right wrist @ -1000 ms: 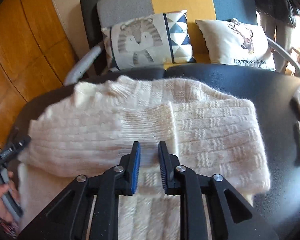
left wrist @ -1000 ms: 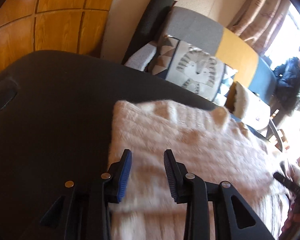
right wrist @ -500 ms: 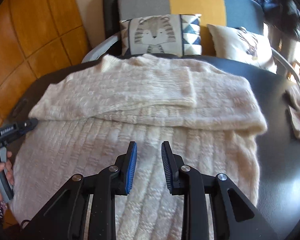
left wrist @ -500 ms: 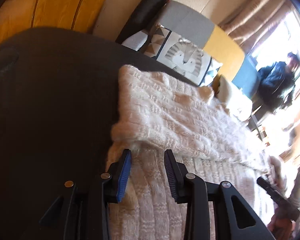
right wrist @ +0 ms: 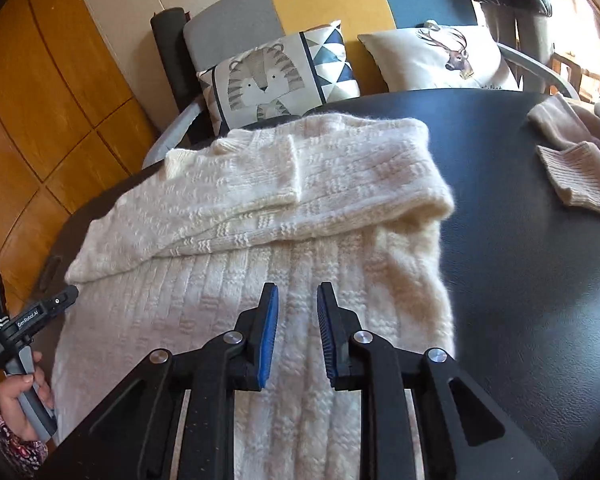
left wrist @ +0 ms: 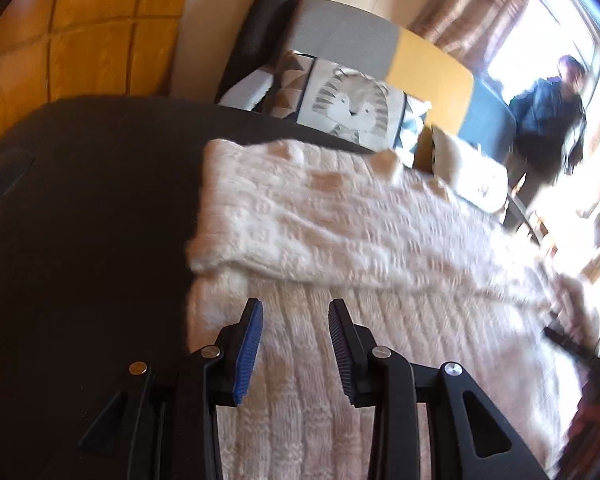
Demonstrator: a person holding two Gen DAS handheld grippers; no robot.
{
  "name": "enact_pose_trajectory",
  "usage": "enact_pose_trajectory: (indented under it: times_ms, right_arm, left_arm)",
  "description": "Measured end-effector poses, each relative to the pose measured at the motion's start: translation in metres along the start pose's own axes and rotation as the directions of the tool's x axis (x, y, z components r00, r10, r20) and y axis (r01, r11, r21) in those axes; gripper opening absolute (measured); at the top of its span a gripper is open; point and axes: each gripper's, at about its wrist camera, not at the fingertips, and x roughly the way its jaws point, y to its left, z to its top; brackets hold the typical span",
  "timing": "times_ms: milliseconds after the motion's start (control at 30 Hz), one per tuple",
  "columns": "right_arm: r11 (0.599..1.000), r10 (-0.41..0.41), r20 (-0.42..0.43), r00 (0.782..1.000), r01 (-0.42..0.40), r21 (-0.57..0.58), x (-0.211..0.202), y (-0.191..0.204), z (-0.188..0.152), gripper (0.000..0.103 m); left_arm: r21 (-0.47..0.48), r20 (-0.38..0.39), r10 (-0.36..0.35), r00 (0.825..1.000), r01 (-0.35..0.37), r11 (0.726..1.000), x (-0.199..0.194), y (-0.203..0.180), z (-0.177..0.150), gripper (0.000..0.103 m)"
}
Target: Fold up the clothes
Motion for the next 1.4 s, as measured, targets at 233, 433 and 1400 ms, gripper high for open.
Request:
enact_pose_trajectory:
  times_ms: [233,433,1400]
  right_arm:
    - [0.998,-0.048,-0.029,0.998,0.047,-0.032,0.021,-0.013,0.008,0.02]
    - [0.995,-0.088,-0.025,0.996,0.086,-0.05,0.033,-0.019,0.02,0.02]
    - [0.964,-0.138,-0.007,0.99,0.133,-0.229,0.004,0.036,-0.042,0.026]
  left_arm:
    - [-0.044,-0.01,-0.024,1.0,0.024,0.999,0.008,0.01,-0.001,0.035]
    - [-0.031,-0.009,-0.005,1.0,0.005,1.0,0.016,0.0,0.002,0.037]
    - [0.145,0.002,0.206,0.979,-0.204,0.968,-0.024,-0.038,-0.048,0.039]
